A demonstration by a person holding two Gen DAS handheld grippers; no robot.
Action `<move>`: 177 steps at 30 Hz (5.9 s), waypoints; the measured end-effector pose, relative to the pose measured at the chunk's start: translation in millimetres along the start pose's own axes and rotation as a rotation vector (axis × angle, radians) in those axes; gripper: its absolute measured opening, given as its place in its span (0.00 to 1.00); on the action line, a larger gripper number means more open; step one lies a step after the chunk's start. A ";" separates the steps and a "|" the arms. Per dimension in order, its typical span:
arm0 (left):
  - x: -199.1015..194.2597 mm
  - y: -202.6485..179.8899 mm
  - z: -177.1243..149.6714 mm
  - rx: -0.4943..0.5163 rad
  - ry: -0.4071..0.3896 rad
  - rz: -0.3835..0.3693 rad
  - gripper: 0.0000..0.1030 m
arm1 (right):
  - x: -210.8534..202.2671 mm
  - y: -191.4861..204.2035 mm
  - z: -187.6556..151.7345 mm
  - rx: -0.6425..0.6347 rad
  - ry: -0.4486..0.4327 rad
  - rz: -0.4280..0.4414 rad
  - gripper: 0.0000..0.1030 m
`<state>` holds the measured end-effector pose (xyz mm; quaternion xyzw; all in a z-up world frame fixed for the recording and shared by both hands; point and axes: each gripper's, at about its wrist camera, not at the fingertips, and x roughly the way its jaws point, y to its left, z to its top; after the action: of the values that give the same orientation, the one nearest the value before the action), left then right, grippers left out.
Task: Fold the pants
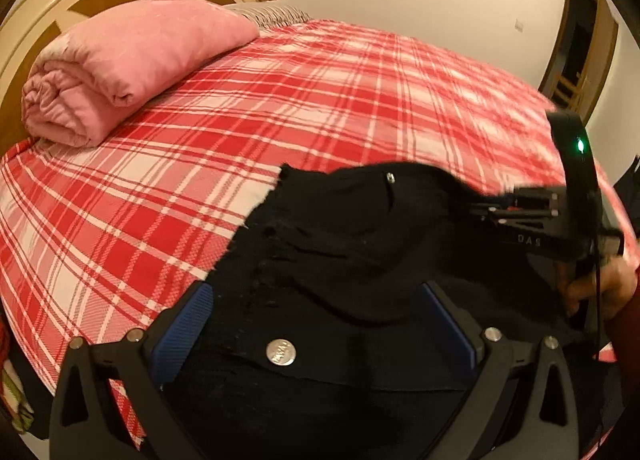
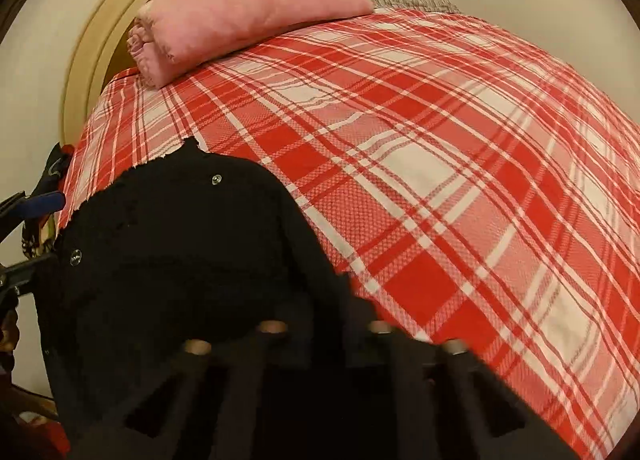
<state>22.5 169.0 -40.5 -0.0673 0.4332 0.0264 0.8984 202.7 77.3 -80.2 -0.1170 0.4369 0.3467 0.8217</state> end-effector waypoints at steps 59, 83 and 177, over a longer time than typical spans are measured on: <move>-49.4 8.6 -29.0 -0.379 -0.073 -0.476 0.11 | -275.8 -115.5 -371.5 1.355 -0.500 -0.278 0.55; -97.0 40.5 -66.6 -0.335 -0.061 -0.475 0.11 | -377.9 25.5 -412.0 1.055 -0.505 -0.242 0.05; -51.7 20.2 -130.0 0.107 -0.066 0.012 0.65 | -88.2 -13.6 -165.7 0.437 -0.142 0.030 0.06</move>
<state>-112.6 170.8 -82.1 -0.0158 0.4046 0.0106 0.9143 72.9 -56.0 -109.1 0.0951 0.4443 0.2632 0.8510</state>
